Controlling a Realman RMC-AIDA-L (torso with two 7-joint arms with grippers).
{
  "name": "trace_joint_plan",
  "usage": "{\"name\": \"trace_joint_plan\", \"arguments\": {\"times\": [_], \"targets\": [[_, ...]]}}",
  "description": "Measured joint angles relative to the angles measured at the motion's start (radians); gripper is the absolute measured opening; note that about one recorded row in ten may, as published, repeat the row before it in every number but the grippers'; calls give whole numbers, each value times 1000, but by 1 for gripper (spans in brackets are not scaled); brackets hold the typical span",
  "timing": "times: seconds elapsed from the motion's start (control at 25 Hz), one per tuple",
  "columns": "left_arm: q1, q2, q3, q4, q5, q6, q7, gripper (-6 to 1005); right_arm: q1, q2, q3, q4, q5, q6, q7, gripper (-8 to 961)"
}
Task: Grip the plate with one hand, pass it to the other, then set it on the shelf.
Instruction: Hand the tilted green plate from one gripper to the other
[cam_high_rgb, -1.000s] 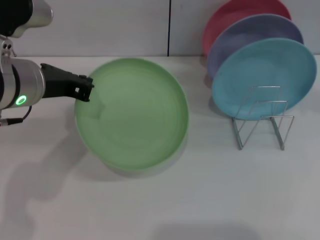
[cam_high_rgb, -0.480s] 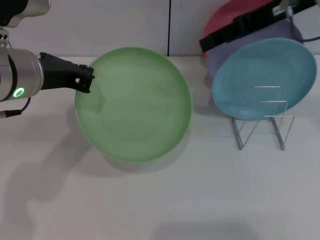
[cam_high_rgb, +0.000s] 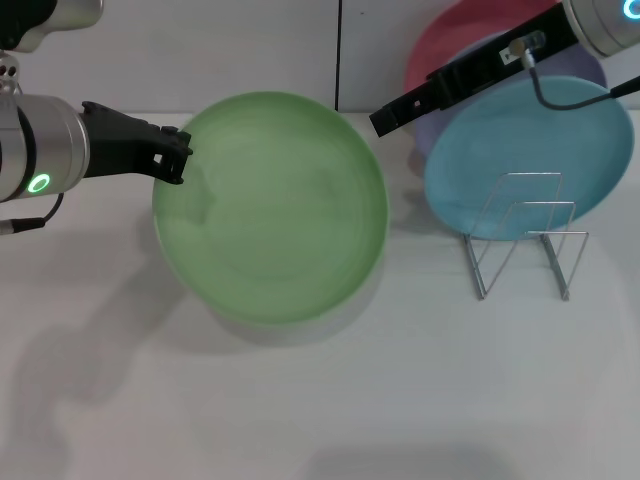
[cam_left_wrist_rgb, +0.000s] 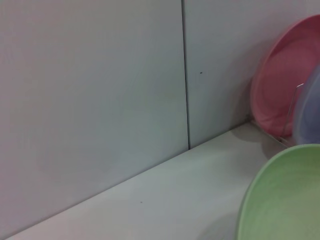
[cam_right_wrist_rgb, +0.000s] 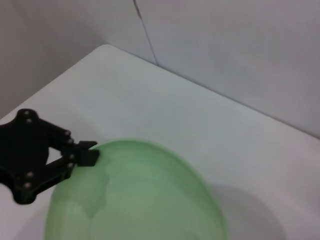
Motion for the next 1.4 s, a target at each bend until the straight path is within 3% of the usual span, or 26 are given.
{"name": "trace_joint_plan", "arguments": {"times": [0.56, 1.4], "targets": [[-4, -2, 6, -14, -3, -13, 0, 35, 7, 21, -67, 84, -19, 118, -34, 790], [-3, -3, 6, -26, -30, -15, 7, 35, 23, 34, -95, 162, -17, 183, -71, 764]]}}
